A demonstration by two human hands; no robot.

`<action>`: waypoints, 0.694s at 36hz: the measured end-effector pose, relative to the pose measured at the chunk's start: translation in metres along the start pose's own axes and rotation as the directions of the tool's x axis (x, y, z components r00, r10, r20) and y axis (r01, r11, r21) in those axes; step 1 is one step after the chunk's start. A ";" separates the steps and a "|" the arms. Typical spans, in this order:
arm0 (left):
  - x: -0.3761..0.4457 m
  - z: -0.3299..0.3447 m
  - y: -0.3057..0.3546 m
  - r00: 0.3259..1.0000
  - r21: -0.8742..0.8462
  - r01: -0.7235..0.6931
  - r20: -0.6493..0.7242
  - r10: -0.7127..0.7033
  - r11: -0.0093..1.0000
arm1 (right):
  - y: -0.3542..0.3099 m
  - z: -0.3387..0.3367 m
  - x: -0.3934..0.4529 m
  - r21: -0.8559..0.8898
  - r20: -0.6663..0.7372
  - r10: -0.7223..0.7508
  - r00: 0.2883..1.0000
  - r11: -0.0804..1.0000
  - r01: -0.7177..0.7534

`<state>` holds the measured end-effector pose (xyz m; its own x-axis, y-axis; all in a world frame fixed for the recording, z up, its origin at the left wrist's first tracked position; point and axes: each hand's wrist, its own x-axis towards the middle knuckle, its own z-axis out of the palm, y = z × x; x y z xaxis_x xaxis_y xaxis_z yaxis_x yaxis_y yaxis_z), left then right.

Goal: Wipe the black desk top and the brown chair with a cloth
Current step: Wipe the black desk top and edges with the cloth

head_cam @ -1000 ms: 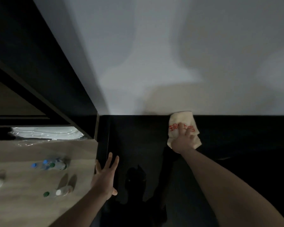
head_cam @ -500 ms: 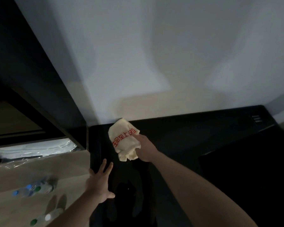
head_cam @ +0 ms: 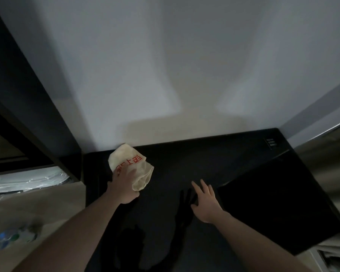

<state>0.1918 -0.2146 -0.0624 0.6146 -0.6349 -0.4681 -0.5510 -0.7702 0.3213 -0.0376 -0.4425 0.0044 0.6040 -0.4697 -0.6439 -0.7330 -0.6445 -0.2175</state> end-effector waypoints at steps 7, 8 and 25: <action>-0.008 -0.001 0.008 0.999 -0.026 0.041 -0.018 -0.041 0.999 | 0.031 -0.005 0.018 0.014 0.051 -0.009 0.999 1.000 0.008; -0.007 -0.002 0.010 0.998 -0.034 0.062 -0.011 -0.062 0.998 | 0.036 -0.006 0.023 0.013 0.055 -0.008 0.998 1.000 0.008; 0.065 0.014 0.141 0.920 -0.207 0.382 0.173 -0.351 0.901 | 0.151 -0.029 0.070 -0.135 0.154 -0.055 0.987 0.988 0.076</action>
<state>0.1457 -0.3636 -0.0590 0.6616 -0.3038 -0.6856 -0.1449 -0.9488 0.2806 -0.0968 -0.5898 -0.0519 0.5882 -0.3351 -0.7360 -0.6357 -0.7542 -0.1646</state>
